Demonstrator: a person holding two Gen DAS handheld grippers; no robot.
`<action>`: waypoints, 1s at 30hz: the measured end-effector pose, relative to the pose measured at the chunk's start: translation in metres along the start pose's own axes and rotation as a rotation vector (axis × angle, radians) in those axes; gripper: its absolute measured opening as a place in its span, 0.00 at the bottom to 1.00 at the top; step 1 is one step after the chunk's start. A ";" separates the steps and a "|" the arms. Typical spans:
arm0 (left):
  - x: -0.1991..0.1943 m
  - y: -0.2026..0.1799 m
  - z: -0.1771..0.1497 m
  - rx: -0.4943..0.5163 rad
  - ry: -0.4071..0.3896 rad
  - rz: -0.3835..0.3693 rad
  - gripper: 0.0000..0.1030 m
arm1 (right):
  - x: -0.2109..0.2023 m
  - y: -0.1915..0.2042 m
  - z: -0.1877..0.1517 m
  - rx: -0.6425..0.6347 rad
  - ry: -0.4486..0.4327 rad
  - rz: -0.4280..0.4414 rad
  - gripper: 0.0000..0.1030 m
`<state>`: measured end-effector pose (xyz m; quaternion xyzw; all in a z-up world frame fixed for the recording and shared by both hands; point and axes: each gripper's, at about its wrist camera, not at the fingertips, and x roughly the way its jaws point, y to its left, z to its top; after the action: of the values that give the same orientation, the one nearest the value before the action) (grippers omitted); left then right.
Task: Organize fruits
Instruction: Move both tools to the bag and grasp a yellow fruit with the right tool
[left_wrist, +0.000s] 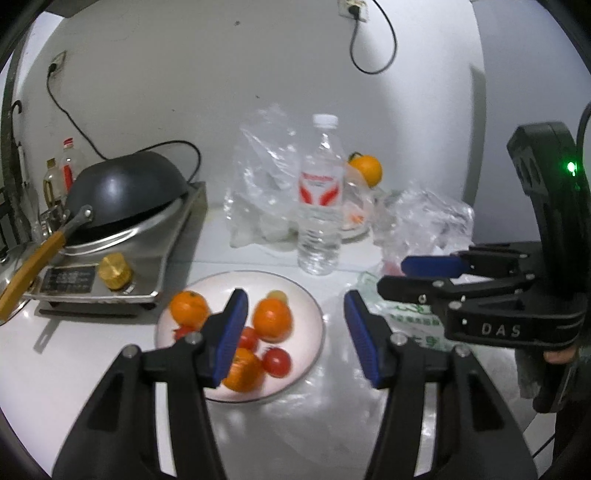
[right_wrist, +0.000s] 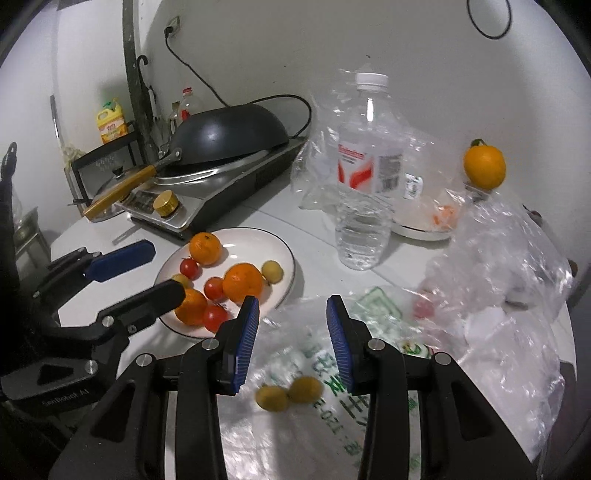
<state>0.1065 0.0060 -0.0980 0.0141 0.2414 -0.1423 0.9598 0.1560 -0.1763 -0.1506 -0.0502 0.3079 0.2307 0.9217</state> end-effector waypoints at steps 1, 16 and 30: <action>0.002 -0.005 -0.001 0.006 0.004 -0.001 0.54 | -0.002 -0.005 -0.003 0.004 -0.002 -0.002 0.39; 0.018 -0.033 -0.013 0.034 0.055 0.010 0.54 | 0.029 -0.033 -0.046 -0.002 0.128 0.031 0.39; 0.023 -0.033 -0.020 0.048 0.094 0.030 0.54 | 0.051 -0.019 -0.056 -0.040 0.209 0.094 0.27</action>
<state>0.1077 -0.0297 -0.1255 0.0474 0.2825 -0.1330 0.9488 0.1697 -0.1862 -0.2264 -0.0778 0.3996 0.2731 0.8716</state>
